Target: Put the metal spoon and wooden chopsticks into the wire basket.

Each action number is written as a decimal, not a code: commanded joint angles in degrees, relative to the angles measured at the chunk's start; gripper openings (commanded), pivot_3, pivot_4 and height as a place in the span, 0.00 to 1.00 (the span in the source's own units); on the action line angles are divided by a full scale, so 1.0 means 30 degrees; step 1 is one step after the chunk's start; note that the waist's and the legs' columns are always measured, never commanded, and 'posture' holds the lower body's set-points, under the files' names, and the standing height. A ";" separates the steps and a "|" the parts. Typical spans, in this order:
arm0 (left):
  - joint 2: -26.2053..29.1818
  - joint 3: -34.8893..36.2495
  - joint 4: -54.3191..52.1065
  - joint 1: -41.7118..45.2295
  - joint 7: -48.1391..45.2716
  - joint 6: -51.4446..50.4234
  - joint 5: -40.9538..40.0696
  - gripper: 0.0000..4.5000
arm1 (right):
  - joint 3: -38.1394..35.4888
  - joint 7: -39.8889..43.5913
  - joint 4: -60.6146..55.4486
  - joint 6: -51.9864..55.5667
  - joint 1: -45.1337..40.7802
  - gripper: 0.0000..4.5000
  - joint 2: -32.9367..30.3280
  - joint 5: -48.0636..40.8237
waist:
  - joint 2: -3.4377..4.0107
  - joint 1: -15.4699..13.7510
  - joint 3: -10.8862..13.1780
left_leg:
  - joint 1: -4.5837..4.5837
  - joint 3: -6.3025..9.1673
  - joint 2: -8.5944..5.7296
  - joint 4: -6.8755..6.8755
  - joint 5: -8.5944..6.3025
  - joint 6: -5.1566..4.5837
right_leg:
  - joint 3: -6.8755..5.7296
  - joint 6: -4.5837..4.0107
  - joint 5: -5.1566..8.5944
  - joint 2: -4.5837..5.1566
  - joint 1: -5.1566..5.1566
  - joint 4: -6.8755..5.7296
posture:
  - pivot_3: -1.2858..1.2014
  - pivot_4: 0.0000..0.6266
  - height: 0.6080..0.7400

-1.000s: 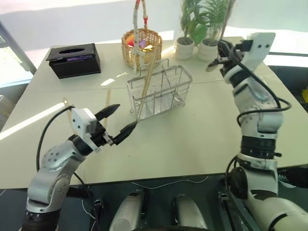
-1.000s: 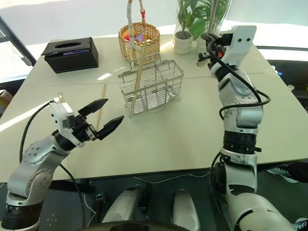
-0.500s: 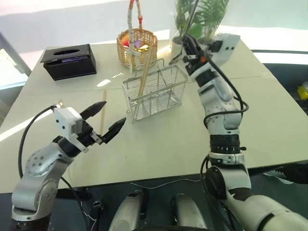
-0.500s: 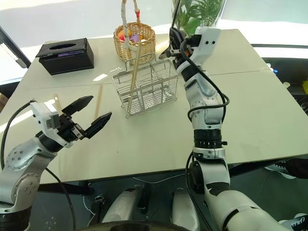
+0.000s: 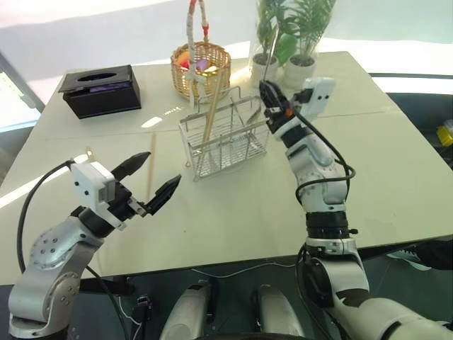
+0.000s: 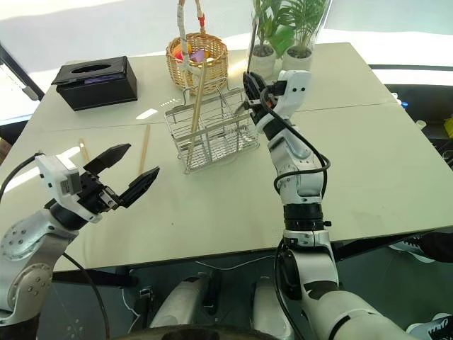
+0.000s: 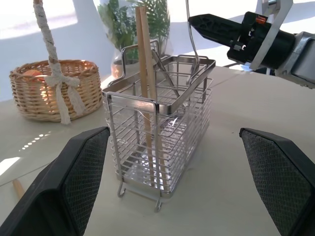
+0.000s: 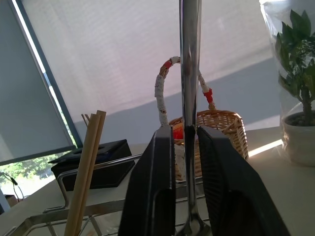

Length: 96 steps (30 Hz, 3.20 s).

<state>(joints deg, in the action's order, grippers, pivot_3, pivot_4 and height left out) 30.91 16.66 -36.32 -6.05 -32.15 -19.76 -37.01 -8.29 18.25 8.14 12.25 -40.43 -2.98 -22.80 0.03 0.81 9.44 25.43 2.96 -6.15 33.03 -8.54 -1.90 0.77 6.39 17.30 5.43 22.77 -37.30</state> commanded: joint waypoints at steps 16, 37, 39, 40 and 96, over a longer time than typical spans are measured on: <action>-0.0894 0.1970 0.1100 0.0469 0.4137 -0.0721 0.1129 1.00 | -0.0026 0.0861 -0.4959 0.5953 -0.1974 0.98 -0.4939 -0.1410 | 0.0007 -0.0084 0.0006 | 0.0006 0.0002 0.0001 0.0000 0.0000 0.0000 | 0.0000 -0.0005 0.0003 0.0012 0.0009 0.0003 | 0.52 0.24 1.00; -0.2481 -0.0489 0.3567 0.3194 0.9295 -0.6485 0.4047 1.00 | -0.0390 0.3477 -1.1223 2.0796 -0.0815 0.98 -1.1295 -0.9487 | -0.0076 -0.0435 0.0027 | 0.0097 0.0004 0.0000 0.0040 -0.0008 -0.0017 | -0.0009 -0.0062 0.0036 0.0044 0.0007 0.0086 | 0.52 0.24 1.00; -0.2806 -0.1143 0.4081 0.3751 0.9830 -0.7245 0.4593 1.00 | -0.0457 0.3249 -1.1506 2.0942 -0.0590 0.98 -1.1189 -0.9655 | -0.0077 -0.0470 0.0028 | 0.0101 0.0003 0.0000 0.0049 -0.0008 -0.0017 | -0.0008 -0.0059 0.0033 0.0043 0.0007 0.0085 | 0.52 0.24 1.00; -0.2956 -0.1387 0.4414 0.4000 1.0004 -0.7554 0.4818 1.00 | -0.0480 0.3124 -1.1622 2.0991 -0.0508 0.98 -1.1122 -0.9743 | -0.0079 -0.0489 0.0029 | 0.0102 0.0002 0.0000 0.0049 -0.0008 -0.0017 | -0.0008 -0.0058 0.0033 0.0043 0.0009 0.0083 | 0.52 0.24 1.00; -0.4882 -0.2222 1.4735 1.1745 1.0948 -1.2785 0.9326 0.88 | -0.0156 0.0840 -1.1982 1.9267 0.0375 1.00 -0.9963 -0.9381 | -0.0073 -0.0332 -0.0021 | 0.0053 0.0035 0.0003 0.0131 -0.0009 -0.0018 | -0.0037 0.0101 -0.0056 0.0020 -0.0059 0.0044 | 0.52 0.24 1.00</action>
<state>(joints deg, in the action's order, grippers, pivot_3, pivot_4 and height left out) 15.51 9.77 5.12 31.60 -0.78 -53.56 -10.73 -8.05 20.64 -26.82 71.55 -38.70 -32.75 -50.89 -0.19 -0.19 9.37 25.58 3.06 -6.14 33.41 -8.57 -1.96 0.66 6.69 17.14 5.49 22.59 -37.17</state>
